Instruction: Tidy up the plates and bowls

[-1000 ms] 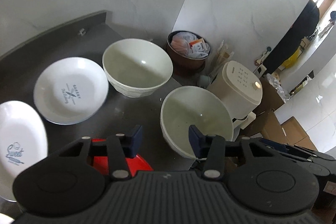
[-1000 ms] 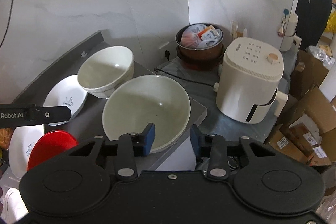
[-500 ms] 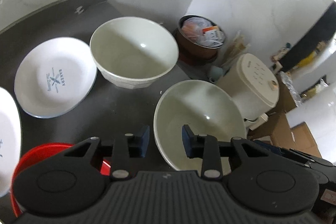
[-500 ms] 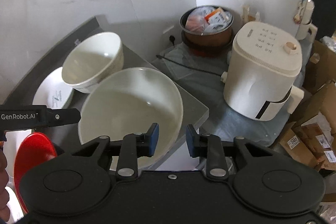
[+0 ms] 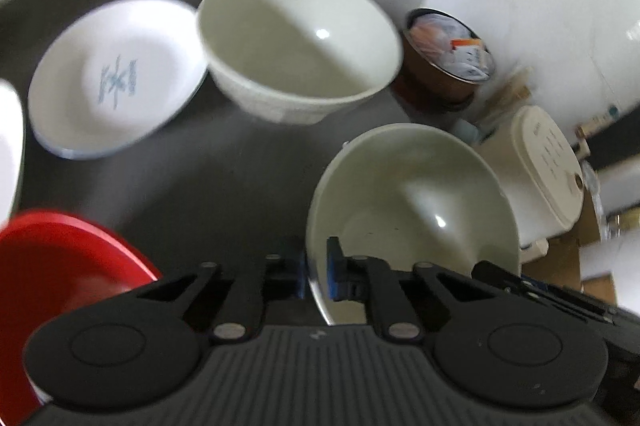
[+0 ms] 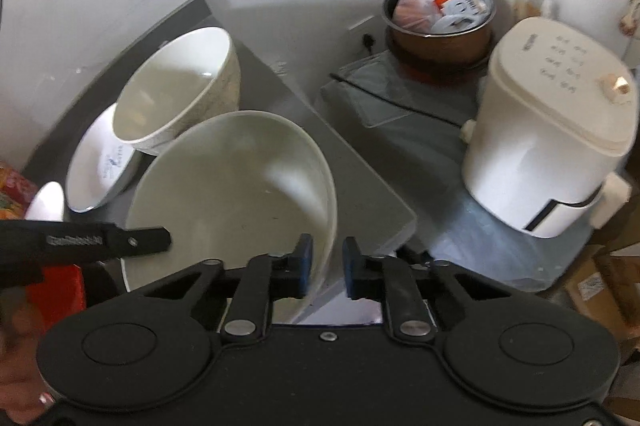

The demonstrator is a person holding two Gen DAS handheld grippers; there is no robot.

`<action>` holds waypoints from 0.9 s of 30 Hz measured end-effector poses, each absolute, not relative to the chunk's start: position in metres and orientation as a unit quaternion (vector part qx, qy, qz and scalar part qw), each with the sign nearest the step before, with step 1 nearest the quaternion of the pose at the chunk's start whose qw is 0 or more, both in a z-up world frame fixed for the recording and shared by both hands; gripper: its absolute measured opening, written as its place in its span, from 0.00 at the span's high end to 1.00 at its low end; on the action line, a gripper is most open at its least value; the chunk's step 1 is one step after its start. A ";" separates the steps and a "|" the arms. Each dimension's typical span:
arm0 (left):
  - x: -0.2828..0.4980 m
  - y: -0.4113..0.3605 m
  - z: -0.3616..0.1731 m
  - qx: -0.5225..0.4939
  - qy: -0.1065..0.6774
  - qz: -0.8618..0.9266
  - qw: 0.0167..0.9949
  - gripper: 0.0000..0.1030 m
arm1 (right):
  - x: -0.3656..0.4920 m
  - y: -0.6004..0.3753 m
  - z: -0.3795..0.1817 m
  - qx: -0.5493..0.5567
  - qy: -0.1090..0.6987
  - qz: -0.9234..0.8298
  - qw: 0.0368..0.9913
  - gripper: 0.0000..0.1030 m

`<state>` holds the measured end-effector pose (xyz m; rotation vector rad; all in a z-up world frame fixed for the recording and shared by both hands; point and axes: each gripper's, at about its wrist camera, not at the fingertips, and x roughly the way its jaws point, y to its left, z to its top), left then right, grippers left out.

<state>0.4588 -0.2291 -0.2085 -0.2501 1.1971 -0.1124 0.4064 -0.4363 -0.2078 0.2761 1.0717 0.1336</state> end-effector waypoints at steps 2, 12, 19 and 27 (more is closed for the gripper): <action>0.458 -0.227 -0.209 -0.131 0.558 -0.044 0.818 0.94 | 0.408 -0.434 -0.207 0.115 0.508 0.071 0.851 0.88; 0.430 -0.222 -0.172 -0.157 0.522 -0.001 0.838 0.94 | 0.406 -0.433 -0.175 0.093 0.480 0.127 0.863 0.88; 0.409 -0.202 -0.136 -0.177 0.493 0.021 0.851 0.94 | 0.403 -0.417 -0.140 0.075 0.454 0.170 0.872 0.88; 0.375 -0.156 -0.106 -0.203 0.457 0.065 0.864 0.94 | 0.395 -0.370 -0.109 0.056 0.429 0.223 0.874 0.88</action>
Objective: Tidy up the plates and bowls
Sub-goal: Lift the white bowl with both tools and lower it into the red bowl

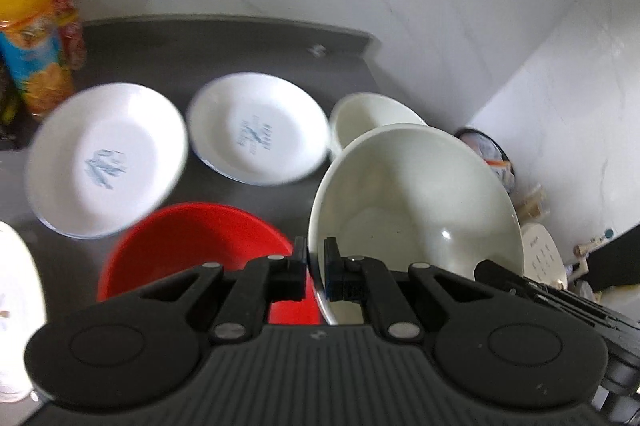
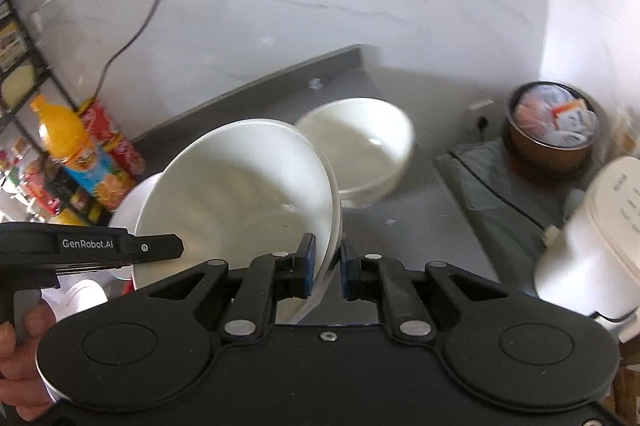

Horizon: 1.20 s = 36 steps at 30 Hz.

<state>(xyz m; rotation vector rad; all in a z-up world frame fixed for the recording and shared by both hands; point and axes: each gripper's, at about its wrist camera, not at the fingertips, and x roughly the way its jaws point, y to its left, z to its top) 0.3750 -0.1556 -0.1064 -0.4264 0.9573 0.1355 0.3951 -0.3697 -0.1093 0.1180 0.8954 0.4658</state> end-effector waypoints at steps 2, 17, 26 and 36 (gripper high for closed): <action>0.367 -0.141 -0.103 -0.214 0.454 0.075 0.861 0.94 | 0.395 -0.359 -0.109 0.055 0.430 0.231 0.871 0.88; 0.322 -0.081 -0.115 -0.246 0.457 0.106 0.848 0.94 | 0.363 -0.297 -0.113 0.026 0.449 0.254 0.856 0.88; 0.318 -0.067 -0.137 -0.246 0.479 0.113 0.835 0.94 | 0.359 -0.280 -0.133 0.000 0.473 0.255 0.844 0.88; 0.321 -0.063 -0.164 -0.233 0.507 0.126 0.820 0.94 | 0.369 -0.267 -0.153 0.000 0.497 0.256 0.829 0.89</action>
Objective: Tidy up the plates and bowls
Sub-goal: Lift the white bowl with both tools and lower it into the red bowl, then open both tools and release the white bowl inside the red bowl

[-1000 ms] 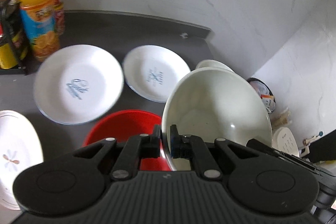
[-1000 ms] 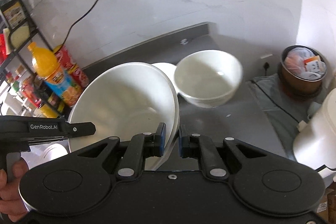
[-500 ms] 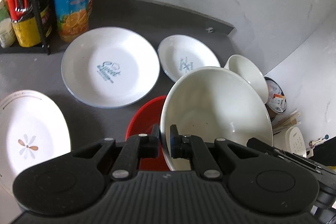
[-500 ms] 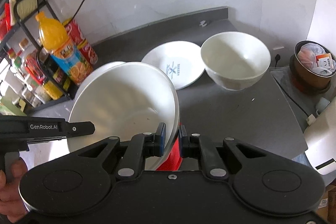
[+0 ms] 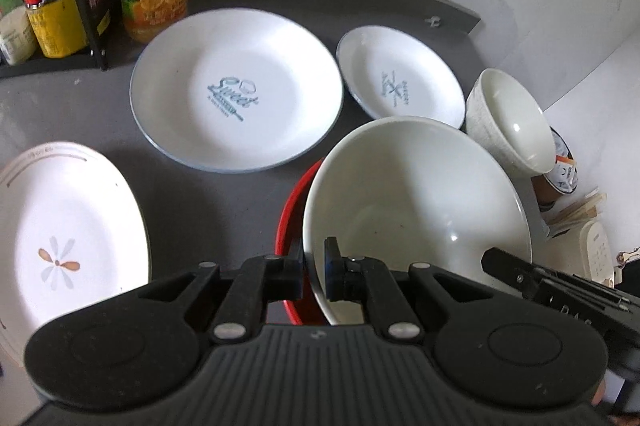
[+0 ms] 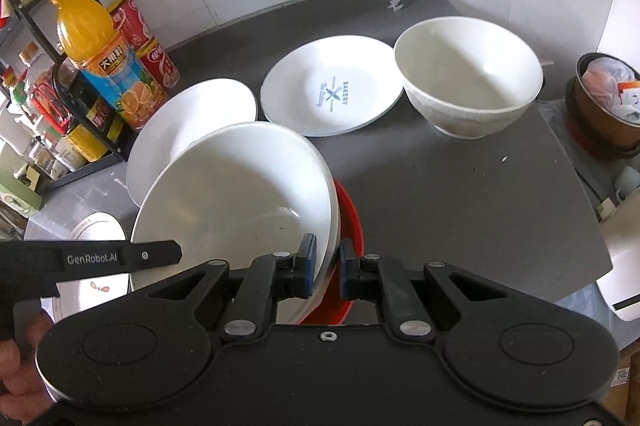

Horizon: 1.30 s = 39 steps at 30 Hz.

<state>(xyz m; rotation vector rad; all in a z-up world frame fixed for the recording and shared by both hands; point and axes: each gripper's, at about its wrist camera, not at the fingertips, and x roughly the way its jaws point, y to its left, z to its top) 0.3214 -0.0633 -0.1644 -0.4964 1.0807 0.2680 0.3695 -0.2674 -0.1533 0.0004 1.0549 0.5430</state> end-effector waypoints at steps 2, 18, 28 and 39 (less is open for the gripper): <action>0.321 -0.062 -0.168 -0.233 0.511 0.124 0.818 0.94 | 0.371 -0.268 -0.156 0.003 0.500 0.254 0.828 0.89; 0.314 -0.046 -0.153 -0.245 0.507 0.115 0.818 0.71 | 0.377 -0.262 -0.166 0.015 0.504 0.223 0.835 0.93; 0.288 -0.022 -0.131 -0.242 0.477 0.117 0.836 0.53 | 0.370 -0.248 -0.165 -0.017 0.513 0.197 0.835 0.86; 0.257 0.003 -0.110 -0.219 0.453 0.108 0.857 0.33 | 0.338 -0.246 -0.135 -0.018 0.464 0.158 0.871 0.58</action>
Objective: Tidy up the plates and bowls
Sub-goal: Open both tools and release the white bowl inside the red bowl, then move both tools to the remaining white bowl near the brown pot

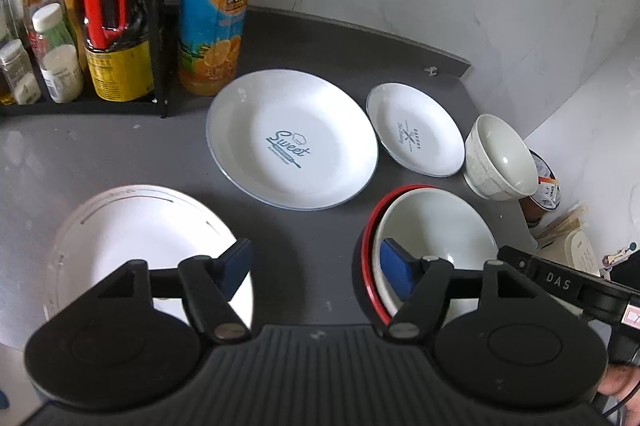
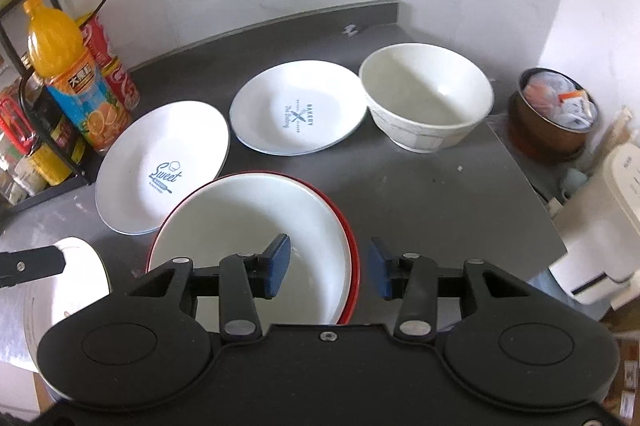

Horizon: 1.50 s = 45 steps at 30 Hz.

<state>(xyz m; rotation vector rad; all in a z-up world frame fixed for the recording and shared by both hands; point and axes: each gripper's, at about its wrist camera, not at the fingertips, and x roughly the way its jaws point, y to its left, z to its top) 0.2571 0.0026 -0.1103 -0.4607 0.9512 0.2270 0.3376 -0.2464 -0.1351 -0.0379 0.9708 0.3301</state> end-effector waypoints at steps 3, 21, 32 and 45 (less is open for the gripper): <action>0.249 0.010 -0.107 -0.210 0.449 0.098 0.863 0.31 | 0.326 -0.245 -0.132 -0.013 0.458 0.150 0.876 0.58; 0.254 0.021 -0.084 -0.156 0.429 0.057 0.888 0.14 | 0.295 -0.254 -0.094 0.027 0.394 0.105 0.913 0.17; 0.314 -0.029 -0.075 -0.138 0.427 0.052 0.892 0.13 | 0.340 -0.301 -0.098 0.057 0.380 0.095 0.918 0.16; 0.413 -0.106 -0.090 -0.145 0.442 0.068 0.882 0.14 | 0.429 -0.361 -0.129 0.084 0.398 0.129 0.904 0.32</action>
